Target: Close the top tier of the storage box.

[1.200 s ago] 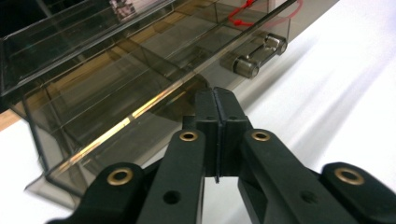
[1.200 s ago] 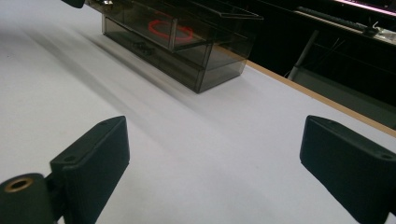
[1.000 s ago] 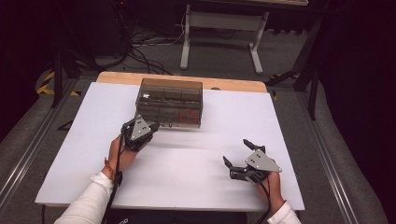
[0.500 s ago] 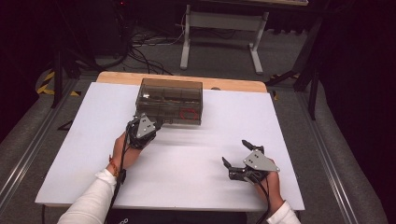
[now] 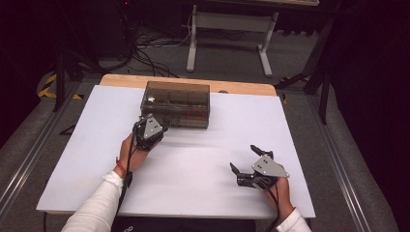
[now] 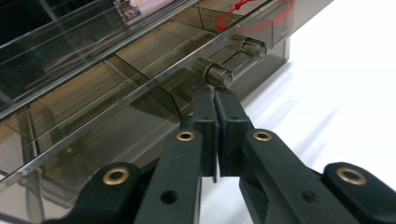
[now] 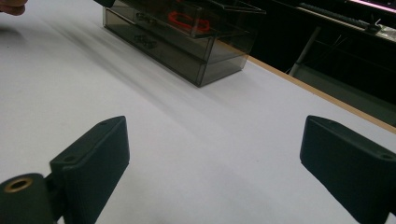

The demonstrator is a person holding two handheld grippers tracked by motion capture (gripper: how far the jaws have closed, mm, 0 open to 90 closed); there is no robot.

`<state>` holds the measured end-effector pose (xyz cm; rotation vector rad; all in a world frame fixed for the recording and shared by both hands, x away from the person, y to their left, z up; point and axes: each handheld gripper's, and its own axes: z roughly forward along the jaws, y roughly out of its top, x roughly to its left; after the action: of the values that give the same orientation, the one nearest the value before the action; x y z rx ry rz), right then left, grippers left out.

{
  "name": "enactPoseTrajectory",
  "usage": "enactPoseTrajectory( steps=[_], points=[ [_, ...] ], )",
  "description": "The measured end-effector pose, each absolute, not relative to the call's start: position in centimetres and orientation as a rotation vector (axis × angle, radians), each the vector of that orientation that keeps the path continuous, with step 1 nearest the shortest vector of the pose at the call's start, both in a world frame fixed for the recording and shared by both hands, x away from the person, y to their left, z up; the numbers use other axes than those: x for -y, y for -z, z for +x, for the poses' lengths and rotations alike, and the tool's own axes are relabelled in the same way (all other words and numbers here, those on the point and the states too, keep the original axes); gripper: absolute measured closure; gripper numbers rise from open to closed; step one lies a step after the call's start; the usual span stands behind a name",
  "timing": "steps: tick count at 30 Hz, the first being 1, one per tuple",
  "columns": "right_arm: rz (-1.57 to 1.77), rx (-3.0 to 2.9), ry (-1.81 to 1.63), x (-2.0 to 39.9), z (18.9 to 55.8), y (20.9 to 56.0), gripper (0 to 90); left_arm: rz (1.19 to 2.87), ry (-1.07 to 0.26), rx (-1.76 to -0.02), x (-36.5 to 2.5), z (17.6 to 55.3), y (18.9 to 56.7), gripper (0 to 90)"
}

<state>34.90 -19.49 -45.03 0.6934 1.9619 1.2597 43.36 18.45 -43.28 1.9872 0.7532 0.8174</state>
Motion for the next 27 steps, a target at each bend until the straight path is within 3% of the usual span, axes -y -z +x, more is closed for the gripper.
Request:
enactPoseTrajectory(
  steps=[27],
  points=[
    [0.741, -1.944, -1.291, 20.0, 35.2, 45.0, 7.9, 2.012, -0.82, -0.803, -17.5, 45.7, 42.9, 86.0]
  ],
)
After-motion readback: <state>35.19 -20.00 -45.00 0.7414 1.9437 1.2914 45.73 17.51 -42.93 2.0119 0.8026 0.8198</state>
